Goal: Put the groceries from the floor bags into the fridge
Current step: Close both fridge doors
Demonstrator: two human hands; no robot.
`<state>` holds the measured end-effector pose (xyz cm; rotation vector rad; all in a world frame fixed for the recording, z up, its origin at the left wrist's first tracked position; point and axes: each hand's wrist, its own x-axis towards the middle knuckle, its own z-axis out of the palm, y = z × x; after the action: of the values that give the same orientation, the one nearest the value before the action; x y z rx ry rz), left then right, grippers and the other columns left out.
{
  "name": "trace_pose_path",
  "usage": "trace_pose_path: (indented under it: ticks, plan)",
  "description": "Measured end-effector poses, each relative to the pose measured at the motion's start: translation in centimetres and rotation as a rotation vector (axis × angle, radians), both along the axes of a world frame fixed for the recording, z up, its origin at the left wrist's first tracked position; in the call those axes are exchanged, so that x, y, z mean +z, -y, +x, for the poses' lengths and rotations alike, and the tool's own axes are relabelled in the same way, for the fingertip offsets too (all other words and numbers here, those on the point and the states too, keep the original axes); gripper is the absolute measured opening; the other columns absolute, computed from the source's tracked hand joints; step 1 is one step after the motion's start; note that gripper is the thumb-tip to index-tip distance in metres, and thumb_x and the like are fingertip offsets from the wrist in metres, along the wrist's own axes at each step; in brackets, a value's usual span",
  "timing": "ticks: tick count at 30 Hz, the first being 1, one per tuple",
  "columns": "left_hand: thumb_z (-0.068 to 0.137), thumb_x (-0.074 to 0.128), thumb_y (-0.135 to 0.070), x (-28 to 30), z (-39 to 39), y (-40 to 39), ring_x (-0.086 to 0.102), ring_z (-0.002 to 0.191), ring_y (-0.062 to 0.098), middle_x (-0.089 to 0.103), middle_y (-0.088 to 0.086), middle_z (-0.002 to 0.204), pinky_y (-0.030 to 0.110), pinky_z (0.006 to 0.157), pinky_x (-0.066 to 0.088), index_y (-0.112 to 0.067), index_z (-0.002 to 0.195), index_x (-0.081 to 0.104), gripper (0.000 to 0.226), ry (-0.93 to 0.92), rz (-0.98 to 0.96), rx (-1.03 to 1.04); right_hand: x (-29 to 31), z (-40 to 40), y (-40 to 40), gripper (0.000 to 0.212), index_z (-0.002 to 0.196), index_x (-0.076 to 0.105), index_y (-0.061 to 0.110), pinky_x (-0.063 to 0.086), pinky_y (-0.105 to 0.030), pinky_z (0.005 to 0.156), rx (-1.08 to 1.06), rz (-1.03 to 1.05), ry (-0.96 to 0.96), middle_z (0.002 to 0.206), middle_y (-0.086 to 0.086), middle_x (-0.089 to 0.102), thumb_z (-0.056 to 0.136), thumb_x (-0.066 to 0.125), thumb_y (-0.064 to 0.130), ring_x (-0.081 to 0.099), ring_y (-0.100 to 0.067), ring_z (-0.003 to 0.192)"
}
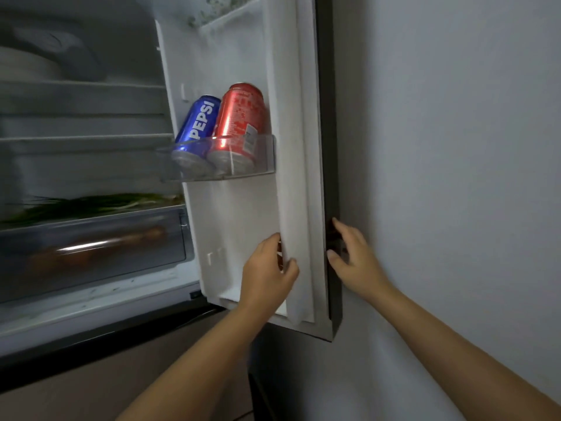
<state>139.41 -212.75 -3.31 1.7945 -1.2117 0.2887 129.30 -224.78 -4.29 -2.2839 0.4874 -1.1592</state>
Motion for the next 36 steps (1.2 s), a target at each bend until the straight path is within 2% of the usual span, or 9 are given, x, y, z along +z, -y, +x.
trace_pose_path:
  ticks: [6,11,14,17,20,22,24,29,36]
  plan:
    - [0.091,0.055,-0.004,0.5,1.7,-8.3,0.05,0.072,-0.002,0.056,-0.002,0.097,0.001,0.063,0.045,-0.006,0.127,0.052,0.036,-0.016,0.04,0.038,-1.4,-0.1,-5.2,0.059,0.125,0.056,0.003,0.036,-0.034,0.096,-0.005,-0.344,0.102,0.123,-0.024,0.049,0.077,0.05,0.037,0.043,-0.017,0.114]
    - [0.094,0.053,-0.014,0.0,3.4,-16.5,0.046,0.126,0.018,0.046,0.005,0.142,0.03,0.103,0.041,-0.015,0.145,0.032,0.054,0.034,0.194,0.28,-3.2,3.9,-12.5,0.041,0.115,0.054,0.008,0.043,-0.042,0.094,-0.036,-0.602,0.29,0.123,-0.01,0.037,0.078,0.054,0.025,0.038,-0.028,0.113]
    - [0.096,0.049,-0.019,-0.7,4.7,-22.7,0.03,0.14,0.019,0.032,0.004,0.153,0.031,0.113,0.029,-0.013,0.148,0.024,0.058,0.078,0.308,0.467,-3.9,7.1,-17.7,0.048,0.117,0.052,0.011,0.041,-0.058,0.095,-0.163,-0.716,0.27,0.128,-0.014,0.035,0.072,0.068,0.016,0.032,-0.038,0.119]
    - [0.095,0.048,-0.019,-1.5,6.5,-29.2,0.03,0.139,0.022,0.034,0.006,0.15,0.031,0.111,0.03,-0.01,0.145,0.03,0.054,0.159,0.405,0.656,-5.0,10.4,-22.8,0.07,0.119,0.06,0.011,0.023,-0.067,0.101,-0.241,-0.79,-0.009,0.136,-0.016,0.033,0.053,0.082,0.017,0.026,-0.041,0.126]
    - [0.092,0.049,-0.018,-1.9,8.9,-35.1,0.029,0.138,0.027,0.035,0.011,0.147,0.034,0.11,0.03,-0.006,0.139,0.038,0.049,0.215,0.543,0.851,-6.2,13.7,-26.5,0.076,0.113,0.068,0.013,-0.008,-0.058,0.113,-0.205,-0.888,-0.31,0.141,-0.012,0.047,0.04,0.087,0.023,0.029,-0.034,0.132]
    - [0.09,0.05,-0.02,-2.0,10.6,-38.2,0.027,0.139,0.03,0.035,0.014,0.146,0.037,0.109,0.031,-0.005,0.133,0.042,0.047,0.234,0.632,0.965,-5.9,15.5,-28.1,0.071,0.131,0.053,0.021,-0.035,-0.054,0.1,-0.257,-0.963,-0.495,0.152,-0.006,0.035,0.066,0.074,0.038,0.022,-0.027,0.143]
    - [0.089,0.051,-0.018,-2.1,12.2,-40.6,0.024,0.141,0.032,0.036,0.017,0.146,0.04,0.109,0.03,-0.002,0.131,0.043,0.046,0.239,0.673,1.048,-5.6,18.0,-28.5,0.061,0.149,0.015,0.021,-0.044,-0.055,0.086,-0.235,-1.017,-0.586,0.16,-0.006,-0.002,0.095,0.04,0.034,-0.006,-0.024,0.148]
    - [0.093,0.046,-0.022,-2.9,16.3,-43.9,0.015,0.145,0.033,0.024,0.019,0.153,0.045,0.116,0.017,0.0,0.143,0.027,0.057,0.132,0.742,1.258,-4.8,22.7,-30.1,0.065,0.149,-0.007,0.01,-0.008,-0.057,0.114,-0.221,-0.997,-0.734,0.156,-0.012,-0.02,0.099,0.029,0.033,-0.02,-0.027,0.145]
    - [0.091,0.046,-0.014,-2.5,18.7,-44.2,0.052,0.111,0.032,0.055,0.019,0.124,0.037,0.094,0.039,0.0,0.124,0.046,0.036,0.22,0.86,1.346,-5.1,27.4,-30.0,0.072,0.148,0.007,0.002,-0.005,-0.055,0.115,-0.201,-1.054,-0.721,0.157,-0.018,-0.011,0.095,0.042,0.035,-0.014,-0.03,0.146]
